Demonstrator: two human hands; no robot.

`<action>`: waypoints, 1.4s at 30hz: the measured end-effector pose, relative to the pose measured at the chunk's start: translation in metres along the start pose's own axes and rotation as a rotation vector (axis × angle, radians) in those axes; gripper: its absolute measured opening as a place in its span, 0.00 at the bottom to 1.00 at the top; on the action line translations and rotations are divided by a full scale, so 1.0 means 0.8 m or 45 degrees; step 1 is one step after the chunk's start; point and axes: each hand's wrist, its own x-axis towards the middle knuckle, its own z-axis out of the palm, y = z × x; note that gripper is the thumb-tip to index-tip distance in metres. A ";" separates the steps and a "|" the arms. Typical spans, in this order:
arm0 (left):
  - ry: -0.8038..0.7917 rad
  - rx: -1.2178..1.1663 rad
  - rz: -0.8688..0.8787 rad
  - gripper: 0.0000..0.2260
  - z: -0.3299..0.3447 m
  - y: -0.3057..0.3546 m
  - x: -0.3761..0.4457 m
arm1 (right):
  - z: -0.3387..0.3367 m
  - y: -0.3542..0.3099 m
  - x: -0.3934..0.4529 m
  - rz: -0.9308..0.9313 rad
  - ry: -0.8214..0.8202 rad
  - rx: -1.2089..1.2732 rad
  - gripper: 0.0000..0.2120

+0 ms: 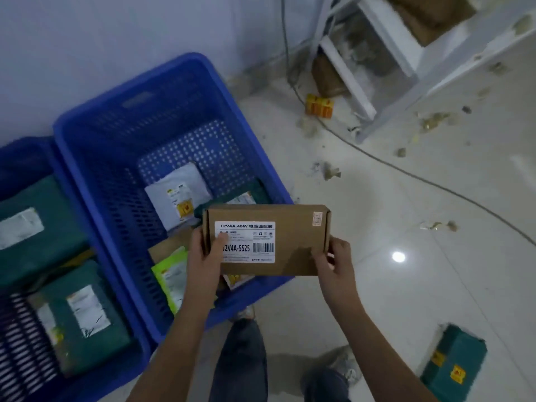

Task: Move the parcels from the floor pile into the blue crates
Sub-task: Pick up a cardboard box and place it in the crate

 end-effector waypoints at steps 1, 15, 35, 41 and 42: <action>0.026 -0.004 -0.002 0.10 -0.022 0.004 0.020 | 0.025 -0.016 0.012 -0.062 -0.056 -0.050 0.09; 0.048 -0.149 -0.430 0.23 -0.064 -0.087 0.263 | 0.224 -0.050 0.249 -0.014 -0.436 -0.536 0.22; -0.043 0.312 -0.743 0.39 0.019 -0.181 0.300 | 0.247 0.093 0.338 0.295 -0.665 -1.158 0.44; -0.021 0.572 -0.763 0.26 0.021 -0.160 0.286 | 0.219 0.048 0.271 0.002 -0.558 -1.423 0.21; -0.025 0.596 -0.752 0.24 0.020 -0.160 0.279 | 0.216 0.045 0.254 -0.055 -0.508 -1.378 0.19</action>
